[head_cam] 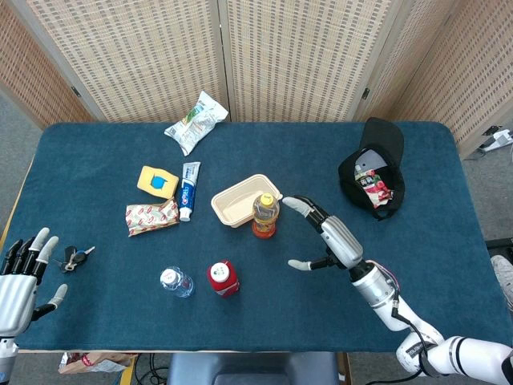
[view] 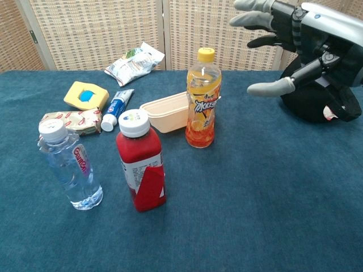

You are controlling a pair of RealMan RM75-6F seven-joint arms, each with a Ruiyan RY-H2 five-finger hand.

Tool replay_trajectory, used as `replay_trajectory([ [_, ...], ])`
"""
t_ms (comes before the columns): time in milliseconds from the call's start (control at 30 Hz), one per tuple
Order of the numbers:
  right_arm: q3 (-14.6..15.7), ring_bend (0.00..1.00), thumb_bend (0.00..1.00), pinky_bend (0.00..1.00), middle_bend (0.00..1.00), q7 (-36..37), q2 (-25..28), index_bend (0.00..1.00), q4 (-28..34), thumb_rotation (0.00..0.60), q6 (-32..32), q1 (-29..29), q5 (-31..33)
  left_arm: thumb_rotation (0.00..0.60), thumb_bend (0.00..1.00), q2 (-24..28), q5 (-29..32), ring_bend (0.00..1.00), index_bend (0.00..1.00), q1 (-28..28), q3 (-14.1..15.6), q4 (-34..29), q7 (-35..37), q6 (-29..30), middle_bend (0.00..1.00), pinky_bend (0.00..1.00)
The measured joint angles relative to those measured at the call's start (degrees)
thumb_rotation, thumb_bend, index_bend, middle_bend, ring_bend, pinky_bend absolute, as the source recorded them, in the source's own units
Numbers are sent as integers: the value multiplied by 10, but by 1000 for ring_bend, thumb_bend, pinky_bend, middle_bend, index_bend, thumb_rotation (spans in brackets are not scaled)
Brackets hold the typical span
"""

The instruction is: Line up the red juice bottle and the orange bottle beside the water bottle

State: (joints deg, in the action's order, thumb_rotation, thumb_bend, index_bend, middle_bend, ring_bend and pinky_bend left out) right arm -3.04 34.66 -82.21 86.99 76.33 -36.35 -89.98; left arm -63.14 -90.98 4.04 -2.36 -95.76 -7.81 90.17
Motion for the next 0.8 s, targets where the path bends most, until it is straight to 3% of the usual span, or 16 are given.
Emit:
replay_trajectory([
  [433,-56,0,0,94,2,83,-56,0,-69,600,-134,-31,94,600,260,1,-1,44,66,-1,1,-5,-3,1,0,14],
  [800,-81,0,0,94,13,130,-132,0,-168,600,-208,-72,110,600,261,4,1,44,66,-2,1,-5,-3,1,0,14],
])
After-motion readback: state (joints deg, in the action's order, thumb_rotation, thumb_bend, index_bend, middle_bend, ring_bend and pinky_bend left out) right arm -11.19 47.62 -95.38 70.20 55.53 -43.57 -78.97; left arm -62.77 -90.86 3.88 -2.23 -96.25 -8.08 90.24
